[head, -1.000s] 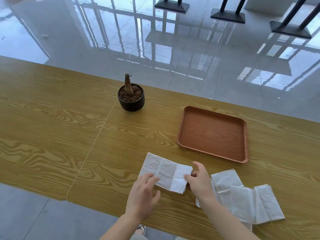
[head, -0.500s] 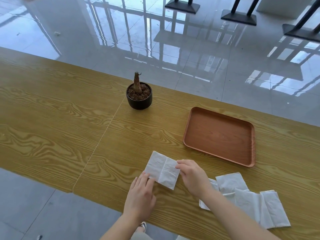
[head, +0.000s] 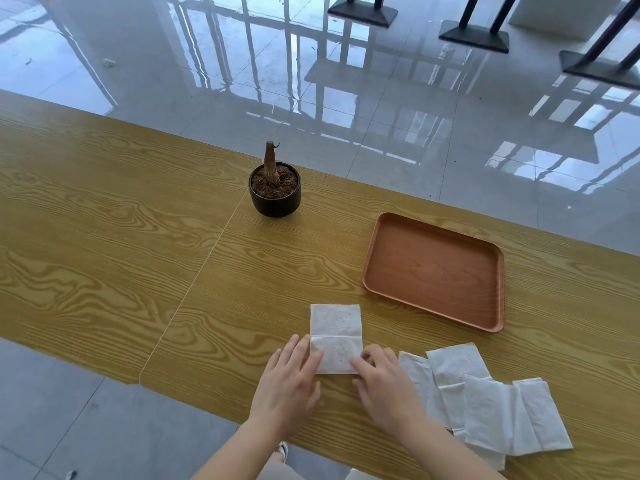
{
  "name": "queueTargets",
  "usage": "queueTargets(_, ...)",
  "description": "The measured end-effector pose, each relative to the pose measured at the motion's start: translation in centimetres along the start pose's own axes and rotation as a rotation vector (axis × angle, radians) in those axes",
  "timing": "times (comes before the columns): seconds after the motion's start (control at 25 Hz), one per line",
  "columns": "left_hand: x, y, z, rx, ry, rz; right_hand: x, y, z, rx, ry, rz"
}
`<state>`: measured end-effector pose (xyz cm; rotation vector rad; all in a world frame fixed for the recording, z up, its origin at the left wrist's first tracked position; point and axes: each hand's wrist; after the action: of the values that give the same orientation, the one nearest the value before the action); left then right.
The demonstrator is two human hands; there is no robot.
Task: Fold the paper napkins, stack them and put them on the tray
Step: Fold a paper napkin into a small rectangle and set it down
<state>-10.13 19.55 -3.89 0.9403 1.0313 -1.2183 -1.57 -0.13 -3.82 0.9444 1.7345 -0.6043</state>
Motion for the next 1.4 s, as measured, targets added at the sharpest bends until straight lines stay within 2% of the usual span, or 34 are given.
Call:
queueTargets(0.12, 0.1, 0.1, -0.2, 0.06, 0.037, -0.037, -0.3, -0.2, 0.3, -0.031, -0.078, 0.064)
queueTargets(0.32, 0.4, -0.5, -0.7, 0.082, 0.078, -0.059, -0.2, -0.9, 0.7, -0.077, -0.095, 0.002)
queueTargets(0.4, 0.1, 0.0, -0.7, 0.029, 0.042, -0.04, -0.5, 0.2, 0.8, -0.034, -0.025, 0.048)
queueTargets(0.52, -0.5, 2.8, -0.5, -0.144, -0.049, 0.032, -1.3, 3.8, 1.4, 0.184, 0.143, 0.1)
queueTargets(0.64, -0.9, 6.7, -0.4, -0.309, -0.127, 0.03, -1.8, 7.2, 2.3, 0.272, 0.16, 0.059)
queueTargets(0.88, 0.0, 10.3, -1.1, -0.374, -0.091, -0.041, -1.7, 10.4, 2.6, 0.219, 0.037, -0.073)
queueTargets(1.04, 0.2, 10.6, -1.7, -0.459, -0.227, -0.019, -1.1, 10.8, 2.4, 0.162, 0.013, -0.09)
queueTargets(1.4, -0.5, 11.8, -1.0, -0.585, -0.463, -0.014, -0.7, 11.5, 2.5, 0.194, 0.097, -0.12)
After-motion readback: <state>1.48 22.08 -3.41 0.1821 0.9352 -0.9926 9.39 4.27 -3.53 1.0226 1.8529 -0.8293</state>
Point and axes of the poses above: each hand's wrist, its own y-axis towards the middle knuckle, its own x-axis out of the palm, z = x × y, and after that the axes turned 13 degrees about z, right-handed
